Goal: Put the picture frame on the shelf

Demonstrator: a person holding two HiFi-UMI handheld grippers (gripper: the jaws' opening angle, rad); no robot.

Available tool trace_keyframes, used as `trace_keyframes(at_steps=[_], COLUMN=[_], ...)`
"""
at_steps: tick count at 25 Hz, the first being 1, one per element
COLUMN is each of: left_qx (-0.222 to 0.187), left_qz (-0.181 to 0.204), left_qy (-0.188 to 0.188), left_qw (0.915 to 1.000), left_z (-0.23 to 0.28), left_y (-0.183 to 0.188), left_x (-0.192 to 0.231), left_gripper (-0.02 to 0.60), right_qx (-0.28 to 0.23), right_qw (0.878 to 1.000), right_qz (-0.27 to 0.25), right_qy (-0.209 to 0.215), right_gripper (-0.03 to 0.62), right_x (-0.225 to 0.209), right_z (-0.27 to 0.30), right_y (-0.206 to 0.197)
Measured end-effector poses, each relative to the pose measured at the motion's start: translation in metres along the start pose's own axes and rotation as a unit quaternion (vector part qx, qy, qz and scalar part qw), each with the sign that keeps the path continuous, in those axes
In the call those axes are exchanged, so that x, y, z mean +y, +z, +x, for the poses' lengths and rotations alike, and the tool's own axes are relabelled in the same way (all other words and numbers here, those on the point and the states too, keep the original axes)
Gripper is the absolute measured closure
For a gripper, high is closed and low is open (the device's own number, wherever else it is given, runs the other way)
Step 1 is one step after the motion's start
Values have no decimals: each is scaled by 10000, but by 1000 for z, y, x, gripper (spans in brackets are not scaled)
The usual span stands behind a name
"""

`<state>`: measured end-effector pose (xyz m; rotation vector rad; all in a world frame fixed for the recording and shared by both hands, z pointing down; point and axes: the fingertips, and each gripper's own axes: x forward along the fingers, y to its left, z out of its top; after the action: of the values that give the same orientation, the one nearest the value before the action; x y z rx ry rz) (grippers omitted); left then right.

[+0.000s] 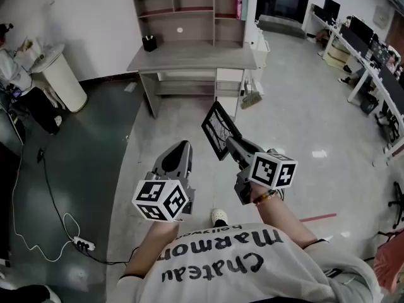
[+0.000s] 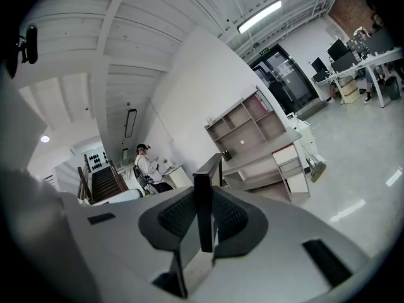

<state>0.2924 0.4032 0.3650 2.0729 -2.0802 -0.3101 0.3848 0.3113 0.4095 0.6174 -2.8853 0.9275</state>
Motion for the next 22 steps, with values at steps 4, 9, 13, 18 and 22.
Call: trace_keyframes(at_steps=[4, 9, 13, 18, 22], left_qx=[-146, -238, -117, -95, -34], left_qz=[-69, 60, -76, -105, -175], left_qy=[-1, 39, 57, -17, 1], left_qw=[9999, 9997, 9999, 9999, 9998], left_z=[41, 93, 137, 187, 211], left_y=[20, 43, 36, 30, 18], left_x=[26, 51, 70, 86, 100], left_gripper=[565, 565, 565, 565, 565], right_qx=[-64, -286, -234, -32, -63], right_qw=[9999, 9993, 9993, 9996, 9997], right_qz=[56, -146, -226, -268, -213], right_qy=[110, 209, 187, 129, 41], right_gripper=[511, 511, 511, 511, 511], right_x=[-16, -30, -57, -97, -126], right_z=[40, 79, 110, 143, 159], right_y=[33, 86, 109, 121, 125])
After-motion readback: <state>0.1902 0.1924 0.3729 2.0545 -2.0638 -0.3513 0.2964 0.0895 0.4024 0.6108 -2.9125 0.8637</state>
